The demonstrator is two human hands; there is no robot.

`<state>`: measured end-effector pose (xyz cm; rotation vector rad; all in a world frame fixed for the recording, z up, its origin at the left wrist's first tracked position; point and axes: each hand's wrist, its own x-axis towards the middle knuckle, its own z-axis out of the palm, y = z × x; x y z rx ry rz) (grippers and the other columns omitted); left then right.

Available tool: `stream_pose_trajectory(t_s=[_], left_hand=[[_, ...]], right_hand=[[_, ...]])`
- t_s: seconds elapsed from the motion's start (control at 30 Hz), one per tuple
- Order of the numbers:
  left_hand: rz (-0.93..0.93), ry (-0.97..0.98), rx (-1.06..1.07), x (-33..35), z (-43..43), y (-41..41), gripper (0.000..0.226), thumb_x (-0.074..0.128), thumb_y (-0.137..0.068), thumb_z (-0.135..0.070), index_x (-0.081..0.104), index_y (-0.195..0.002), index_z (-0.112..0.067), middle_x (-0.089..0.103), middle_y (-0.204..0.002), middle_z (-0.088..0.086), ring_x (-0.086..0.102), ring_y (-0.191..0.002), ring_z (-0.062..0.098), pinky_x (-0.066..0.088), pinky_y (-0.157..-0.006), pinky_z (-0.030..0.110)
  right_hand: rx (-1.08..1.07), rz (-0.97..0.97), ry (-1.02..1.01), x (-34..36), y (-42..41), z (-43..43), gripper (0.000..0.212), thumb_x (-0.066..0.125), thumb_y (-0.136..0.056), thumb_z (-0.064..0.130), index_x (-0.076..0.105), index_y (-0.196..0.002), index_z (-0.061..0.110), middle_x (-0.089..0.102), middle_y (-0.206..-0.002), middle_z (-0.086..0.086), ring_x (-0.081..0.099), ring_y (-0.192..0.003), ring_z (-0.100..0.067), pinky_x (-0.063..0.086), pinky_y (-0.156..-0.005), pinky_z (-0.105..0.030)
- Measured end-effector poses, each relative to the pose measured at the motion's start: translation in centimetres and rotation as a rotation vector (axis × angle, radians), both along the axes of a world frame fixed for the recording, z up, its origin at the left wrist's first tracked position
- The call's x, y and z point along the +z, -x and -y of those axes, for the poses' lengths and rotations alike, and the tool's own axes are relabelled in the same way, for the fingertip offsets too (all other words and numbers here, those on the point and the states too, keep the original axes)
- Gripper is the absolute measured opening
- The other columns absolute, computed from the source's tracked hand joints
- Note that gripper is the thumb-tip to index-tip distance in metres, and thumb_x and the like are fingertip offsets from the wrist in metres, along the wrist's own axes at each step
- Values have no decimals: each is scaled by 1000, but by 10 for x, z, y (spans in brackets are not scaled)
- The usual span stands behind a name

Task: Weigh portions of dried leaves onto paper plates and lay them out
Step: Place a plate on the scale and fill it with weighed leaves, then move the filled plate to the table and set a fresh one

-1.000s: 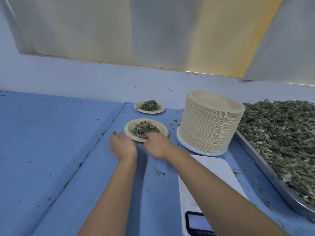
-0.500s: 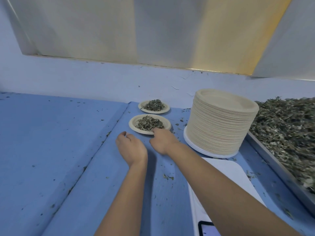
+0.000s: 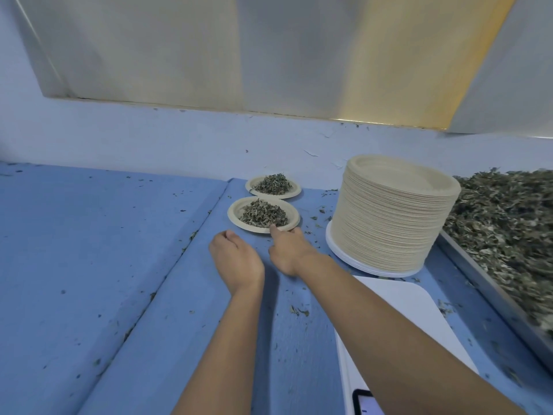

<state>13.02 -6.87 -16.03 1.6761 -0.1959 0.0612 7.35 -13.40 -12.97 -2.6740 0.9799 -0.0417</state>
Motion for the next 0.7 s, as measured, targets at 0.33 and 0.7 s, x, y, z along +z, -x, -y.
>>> stream_pose_trajectory(t_s=[0.33,0.7], left_hand=[[202,-71,-217,16,-3,22,29,33,-101,-19,59,-99,-6,57,-96,3,51,-87,20,30,-64,27],[140,288,-478,83,-3,100,30,39,-97,-17,62,-80,-22,65,-82,-12,60,-79,5,46,-75,21]], right_hand=[[48,312,19,36,37,-10,35,41,-95,12,53,-127,6,60,-125,-14,54,-114,-30,44,-96,-38],[-16,854,487,90,124,5,28,45,-98,8,63,-119,6,65,-115,-8,54,-110,-25,36,-90,-25]])
